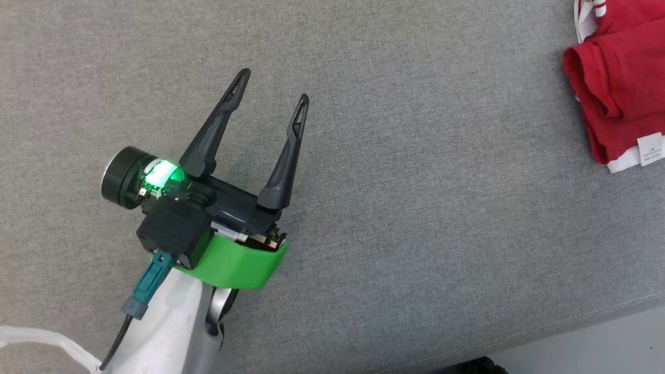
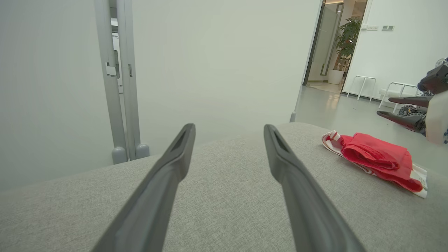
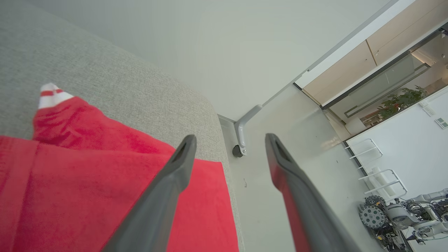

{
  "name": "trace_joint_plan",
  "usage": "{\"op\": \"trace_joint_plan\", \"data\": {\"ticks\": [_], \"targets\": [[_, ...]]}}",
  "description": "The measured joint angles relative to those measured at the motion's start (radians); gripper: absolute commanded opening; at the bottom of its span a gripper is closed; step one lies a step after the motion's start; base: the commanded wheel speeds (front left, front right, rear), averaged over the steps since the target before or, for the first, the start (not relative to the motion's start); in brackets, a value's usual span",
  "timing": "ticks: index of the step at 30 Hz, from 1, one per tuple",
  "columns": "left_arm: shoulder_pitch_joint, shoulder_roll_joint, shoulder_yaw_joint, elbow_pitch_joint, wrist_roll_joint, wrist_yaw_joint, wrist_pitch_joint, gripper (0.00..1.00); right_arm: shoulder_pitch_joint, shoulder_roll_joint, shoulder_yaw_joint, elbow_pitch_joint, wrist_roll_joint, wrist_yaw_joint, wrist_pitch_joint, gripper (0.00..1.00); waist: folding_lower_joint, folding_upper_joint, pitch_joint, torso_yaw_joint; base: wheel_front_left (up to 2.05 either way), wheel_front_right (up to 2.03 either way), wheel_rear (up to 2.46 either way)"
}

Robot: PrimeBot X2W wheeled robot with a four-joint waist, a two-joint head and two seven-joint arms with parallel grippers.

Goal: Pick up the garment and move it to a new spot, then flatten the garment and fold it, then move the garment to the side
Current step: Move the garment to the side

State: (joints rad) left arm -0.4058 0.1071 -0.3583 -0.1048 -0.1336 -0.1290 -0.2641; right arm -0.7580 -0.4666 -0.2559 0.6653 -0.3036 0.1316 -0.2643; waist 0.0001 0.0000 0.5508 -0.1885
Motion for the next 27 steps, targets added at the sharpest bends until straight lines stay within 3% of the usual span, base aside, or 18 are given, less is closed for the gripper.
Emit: {"op": "trace_joint_plan", "data": {"ticks": [4, 13, 20, 27], "targets": [[0.030, -0.014, 0.036, 0.016, -0.009, 0.002, 0.000, 1.00, 0.043, 0.055, 0.073, -0.085, 0.017, 0.000, 0.000, 1.00, 0.0000, 0.0000, -0.053, 0.006, 0.00, 0.00, 0.00], [0.120, -0.042, 0.147, 0.037, -0.034, 0.026, 0.000, 1.00, 0.162, 0.159, 0.200, -0.306, 0.190, 0.000, 0.000, 1.00, -0.0001, 0.0000, -0.198, 0.040, 0.00, 0.00, 0.00], [0.184, -0.053, 0.209, 0.036, -0.039, 0.044, 0.000, 1.00, 0.315, 0.270, 0.163, -0.520, 0.274, 0.000, 0.000, 1.00, -0.0001, 0.0000, -0.290, 0.097, 0.00, 0.00, 0.00], [0.252, -0.055, 0.205, 0.080, -0.090, 0.039, 0.000, 1.00, 0.477, 0.370, 0.151, -0.606, 0.287, 0.000, 0.000, 1.00, -0.0001, 0.0000, -0.363, 0.161, 0.00, 0.00, 0.00]]}}
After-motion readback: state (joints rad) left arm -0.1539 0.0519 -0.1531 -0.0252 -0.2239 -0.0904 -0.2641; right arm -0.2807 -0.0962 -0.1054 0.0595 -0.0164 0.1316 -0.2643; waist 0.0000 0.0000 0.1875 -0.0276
